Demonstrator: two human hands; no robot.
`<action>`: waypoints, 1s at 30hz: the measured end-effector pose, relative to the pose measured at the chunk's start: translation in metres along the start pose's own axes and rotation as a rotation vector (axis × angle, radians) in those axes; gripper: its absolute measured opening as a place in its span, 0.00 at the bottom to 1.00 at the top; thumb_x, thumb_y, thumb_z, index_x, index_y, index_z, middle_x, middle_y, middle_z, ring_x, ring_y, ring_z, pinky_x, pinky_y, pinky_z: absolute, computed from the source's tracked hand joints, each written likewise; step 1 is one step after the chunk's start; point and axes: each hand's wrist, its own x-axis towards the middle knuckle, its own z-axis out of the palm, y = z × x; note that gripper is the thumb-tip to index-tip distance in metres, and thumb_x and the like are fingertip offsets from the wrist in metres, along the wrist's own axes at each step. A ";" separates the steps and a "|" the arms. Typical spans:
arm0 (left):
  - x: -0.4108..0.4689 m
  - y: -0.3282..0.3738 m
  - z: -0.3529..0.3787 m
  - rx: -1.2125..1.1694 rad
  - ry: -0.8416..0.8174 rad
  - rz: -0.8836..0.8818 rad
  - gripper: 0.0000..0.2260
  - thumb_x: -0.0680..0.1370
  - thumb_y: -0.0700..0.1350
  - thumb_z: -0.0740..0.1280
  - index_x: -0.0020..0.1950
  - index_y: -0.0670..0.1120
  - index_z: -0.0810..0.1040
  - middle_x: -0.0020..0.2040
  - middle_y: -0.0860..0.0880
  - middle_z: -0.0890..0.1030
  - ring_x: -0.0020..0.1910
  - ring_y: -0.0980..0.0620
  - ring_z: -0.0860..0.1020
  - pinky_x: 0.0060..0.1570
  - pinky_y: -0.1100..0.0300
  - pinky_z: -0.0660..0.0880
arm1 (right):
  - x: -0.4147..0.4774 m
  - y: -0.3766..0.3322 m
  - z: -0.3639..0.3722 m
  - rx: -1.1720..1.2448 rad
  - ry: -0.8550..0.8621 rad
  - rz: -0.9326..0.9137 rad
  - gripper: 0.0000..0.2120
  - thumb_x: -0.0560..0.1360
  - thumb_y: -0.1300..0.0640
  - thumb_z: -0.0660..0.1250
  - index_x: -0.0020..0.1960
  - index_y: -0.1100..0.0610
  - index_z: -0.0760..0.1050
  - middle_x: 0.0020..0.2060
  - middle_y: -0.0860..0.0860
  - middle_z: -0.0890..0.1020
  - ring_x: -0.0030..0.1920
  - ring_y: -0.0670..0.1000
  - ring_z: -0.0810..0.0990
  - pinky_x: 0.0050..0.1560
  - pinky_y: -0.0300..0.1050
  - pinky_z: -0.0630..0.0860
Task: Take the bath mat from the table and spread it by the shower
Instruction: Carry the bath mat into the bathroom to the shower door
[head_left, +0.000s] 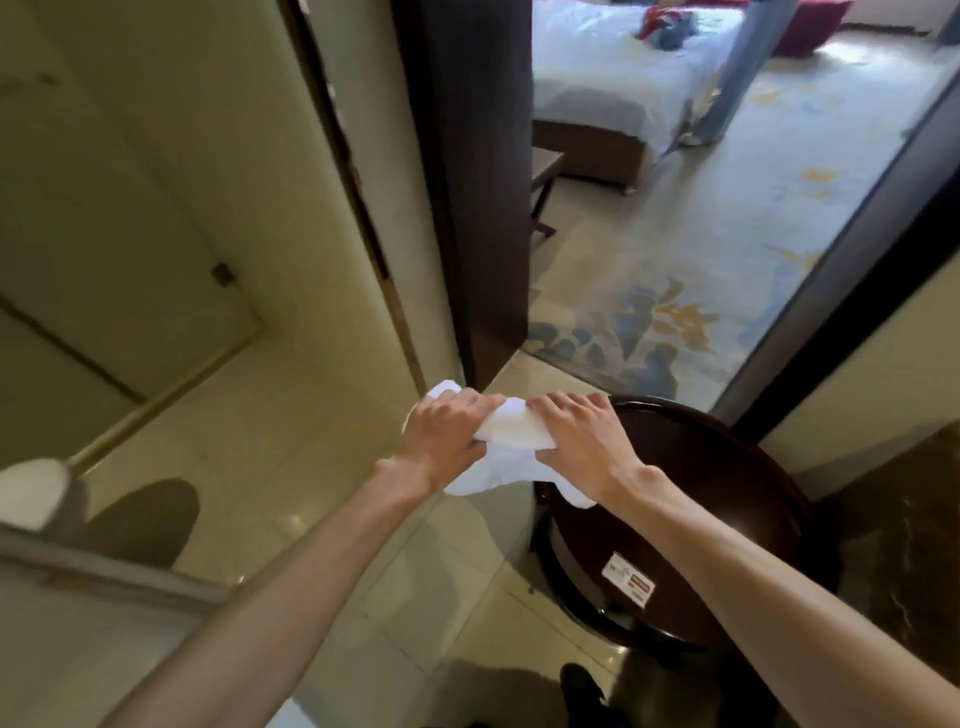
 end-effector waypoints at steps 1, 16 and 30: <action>0.000 0.002 0.000 -0.011 0.002 -0.045 0.24 0.73 0.40 0.65 0.69 0.52 0.73 0.58 0.49 0.79 0.58 0.46 0.75 0.55 0.54 0.68 | 0.005 0.005 0.001 0.011 -0.011 -0.034 0.24 0.68 0.53 0.71 0.62 0.52 0.71 0.54 0.50 0.79 0.54 0.55 0.77 0.56 0.51 0.67; -0.093 -0.024 -0.009 0.005 0.032 -0.597 0.24 0.73 0.41 0.64 0.69 0.55 0.71 0.57 0.51 0.77 0.61 0.47 0.72 0.56 0.55 0.66 | 0.056 -0.064 0.022 0.111 -0.109 -0.525 0.22 0.69 0.54 0.68 0.62 0.51 0.71 0.52 0.47 0.78 0.52 0.53 0.76 0.51 0.47 0.65; -0.182 -0.062 -0.013 -0.035 0.096 -0.807 0.25 0.73 0.44 0.68 0.70 0.57 0.70 0.61 0.53 0.77 0.62 0.48 0.72 0.58 0.53 0.66 | 0.063 -0.161 0.040 0.033 -0.167 -0.733 0.23 0.69 0.50 0.72 0.61 0.52 0.70 0.53 0.48 0.79 0.53 0.54 0.76 0.54 0.48 0.66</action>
